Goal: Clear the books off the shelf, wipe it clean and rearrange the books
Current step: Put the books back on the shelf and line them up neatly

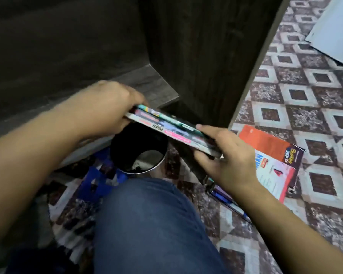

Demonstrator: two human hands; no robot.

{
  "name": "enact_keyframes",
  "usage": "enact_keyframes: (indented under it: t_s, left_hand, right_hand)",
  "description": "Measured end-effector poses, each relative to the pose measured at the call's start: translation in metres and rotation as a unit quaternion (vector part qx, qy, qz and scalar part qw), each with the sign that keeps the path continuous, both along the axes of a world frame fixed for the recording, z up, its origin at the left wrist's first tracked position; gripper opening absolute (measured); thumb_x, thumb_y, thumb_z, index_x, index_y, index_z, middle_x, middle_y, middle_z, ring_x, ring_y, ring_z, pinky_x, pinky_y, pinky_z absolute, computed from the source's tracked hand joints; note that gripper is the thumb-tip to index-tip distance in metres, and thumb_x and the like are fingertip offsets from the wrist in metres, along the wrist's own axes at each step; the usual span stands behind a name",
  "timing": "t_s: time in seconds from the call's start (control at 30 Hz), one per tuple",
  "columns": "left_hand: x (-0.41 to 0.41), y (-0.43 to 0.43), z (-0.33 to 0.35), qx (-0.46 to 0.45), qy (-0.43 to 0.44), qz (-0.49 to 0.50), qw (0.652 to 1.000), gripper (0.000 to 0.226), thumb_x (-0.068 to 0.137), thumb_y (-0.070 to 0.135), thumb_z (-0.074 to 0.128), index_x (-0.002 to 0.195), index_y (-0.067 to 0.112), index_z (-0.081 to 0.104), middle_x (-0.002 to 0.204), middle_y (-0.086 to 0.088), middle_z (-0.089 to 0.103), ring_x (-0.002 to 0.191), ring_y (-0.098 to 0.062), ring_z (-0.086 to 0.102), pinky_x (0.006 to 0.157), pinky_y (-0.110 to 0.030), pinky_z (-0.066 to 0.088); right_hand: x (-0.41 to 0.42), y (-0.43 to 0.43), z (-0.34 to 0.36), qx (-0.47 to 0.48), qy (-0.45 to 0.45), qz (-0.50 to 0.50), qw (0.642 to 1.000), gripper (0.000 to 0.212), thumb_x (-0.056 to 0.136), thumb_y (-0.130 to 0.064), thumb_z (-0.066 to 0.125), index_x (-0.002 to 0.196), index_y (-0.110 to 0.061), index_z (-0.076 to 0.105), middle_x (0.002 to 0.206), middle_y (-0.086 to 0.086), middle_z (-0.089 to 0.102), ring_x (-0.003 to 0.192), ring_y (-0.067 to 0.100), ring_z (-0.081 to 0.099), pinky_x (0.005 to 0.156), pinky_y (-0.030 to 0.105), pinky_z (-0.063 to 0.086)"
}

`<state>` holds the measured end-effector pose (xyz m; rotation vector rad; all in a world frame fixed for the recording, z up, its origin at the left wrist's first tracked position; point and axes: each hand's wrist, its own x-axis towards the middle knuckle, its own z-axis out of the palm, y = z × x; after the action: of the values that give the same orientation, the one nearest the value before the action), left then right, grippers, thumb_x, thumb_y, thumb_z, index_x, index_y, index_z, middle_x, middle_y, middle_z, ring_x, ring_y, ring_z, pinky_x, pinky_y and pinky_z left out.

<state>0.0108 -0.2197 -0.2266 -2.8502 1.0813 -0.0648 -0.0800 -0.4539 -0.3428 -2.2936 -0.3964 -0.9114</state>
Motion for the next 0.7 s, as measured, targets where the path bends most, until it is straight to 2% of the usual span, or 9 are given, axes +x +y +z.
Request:
enact_keyframes:
  t_s: [0.07, 0.13, 0.17, 0.27, 0.33, 0.47, 0.53, 0.6, 0.7]
  left_hand:
    - [0.002, 0.019, 0.009, -0.035, -0.081, 0.007, 0.996, 0.039, 0.079, 0.029, 0.052, 0.110, 0.013, 0.068, 0.101, -0.014, 0.069, 0.093, -0.036, 0.063, 0.088, -0.043, 0.048]
    - [0.008, 0.031, 0.007, -0.023, -0.196, 0.034, 0.980, 0.040, 0.083, 0.028, 0.042, 0.108, 0.007, 0.065, 0.097, -0.018, 0.066, 0.091, -0.039, 0.059, 0.096, -0.049, 0.041]
    - [0.010, 0.033, 0.004, -0.017, -0.243, 0.054, 0.968, 0.033, 0.083, 0.022, 0.047, 0.106, 0.005, 0.063, 0.096, -0.020, 0.064, 0.090, -0.041, 0.059, 0.096, -0.050, 0.039]
    - [0.014, 0.032, -0.010, -0.006, -0.302, 0.109, 0.947, 0.019, 0.075, 0.003, 0.064, 0.093, 0.000, 0.062, 0.085, -0.022, 0.062, 0.078, -0.040, 0.060, 0.076, -0.045, 0.047]
    - [0.021, 0.034, -0.024, 0.010, -0.274, 0.146, 0.951, 0.019, 0.073, 0.001, 0.068, 0.092, -0.003, 0.062, 0.083, -0.024, 0.063, 0.077, -0.040, 0.061, 0.068, -0.043, 0.047]
    - [0.029, 0.044, -0.054, 0.084, -0.150, 0.231, 0.958, 0.023, 0.088, 0.012, 0.059, 0.108, 0.001, 0.060, 0.110, -0.018, 0.062, 0.108, -0.035, 0.054, 0.091, -0.041, 0.040]
    - [0.027, 0.046, -0.059, 0.140, -0.127, 0.228, 0.955, 0.027, 0.090, 0.019, 0.057, 0.115, 0.008, 0.056, 0.118, -0.012, 0.059, 0.115, -0.030, 0.052, 0.095, -0.037, 0.039]
    - [0.024, 0.049, -0.064, 0.172, -0.095, 0.205, 0.959, 0.037, 0.090, 0.028, 0.060, 0.123, 0.013, 0.053, 0.125, -0.007, 0.056, 0.121, -0.026, 0.049, 0.099, -0.036, 0.037]
    - [0.022, 0.053, -0.069, 0.178, -0.026, 0.193, 0.965, 0.063, 0.084, 0.044, 0.066, 0.135, 0.016, 0.043, 0.136, -0.005, 0.048, 0.130, -0.023, 0.042, 0.105, -0.036, 0.033]
  right_hand:
    - [0.014, 0.019, 0.014, 0.031, -0.073, 0.040, 0.996, 0.037, 0.076, -0.004, 0.075, 0.113, -0.005, 0.068, 0.106, -0.001, 0.066, 0.095, 0.016, 0.060, 0.091, 0.017, 0.043]
    - [0.030, 0.039, 0.032, 0.013, -0.127, 0.059, 0.990, 0.031, 0.080, -0.006, 0.074, 0.111, -0.003, 0.069, 0.105, 0.006, 0.069, 0.093, 0.021, 0.061, 0.087, 0.025, 0.045]
    - [0.039, 0.048, 0.037, -0.005, -0.153, 0.059, 0.986, 0.028, 0.083, -0.008, 0.073, 0.110, -0.004, 0.070, 0.104, 0.007, 0.070, 0.091, 0.024, 0.062, 0.083, 0.031, 0.047]
    - [0.072, 0.076, 0.037, -0.072, -0.218, 0.033, 0.973, 0.019, 0.088, -0.013, 0.070, 0.106, -0.009, 0.073, 0.097, 0.002, 0.072, 0.079, 0.028, 0.063, 0.069, 0.038, 0.046]
    - [0.096, 0.092, 0.023, -0.120, -0.219, 0.002, 0.968, 0.014, 0.090, -0.013, 0.067, 0.103, -0.011, 0.073, 0.088, 0.001, 0.069, 0.076, 0.026, 0.053, 0.065, 0.037, 0.040]
    - [0.125, 0.102, -0.035, -0.215, -0.131, 0.014, 0.968, 0.019, 0.086, -0.010, 0.056, 0.104, -0.011, 0.059, 0.079, 0.010, 0.060, 0.079, 0.027, 0.039, 0.064, 0.038, 0.030]
    - [0.126, 0.100, -0.053, -0.222, -0.053, 0.060, 0.972, 0.032, 0.083, -0.013, 0.056, 0.114, -0.009, 0.061, 0.092, 0.011, 0.063, 0.085, 0.028, 0.044, 0.069, 0.037, 0.033]
    - [0.126, 0.090, -0.058, -0.223, 0.027, 0.093, 0.970, 0.050, 0.078, -0.025, 0.061, 0.126, -0.011, 0.061, 0.115, 0.012, 0.062, 0.101, 0.033, 0.051, 0.084, 0.040, 0.040]
    - [0.131, 0.062, -0.058, -0.291, 0.084, 0.068, 0.951, 0.084, 0.059, -0.034, 0.078, 0.137, -0.019, 0.052, 0.134, 0.013, 0.053, 0.122, 0.034, 0.047, 0.106, 0.047, 0.032]
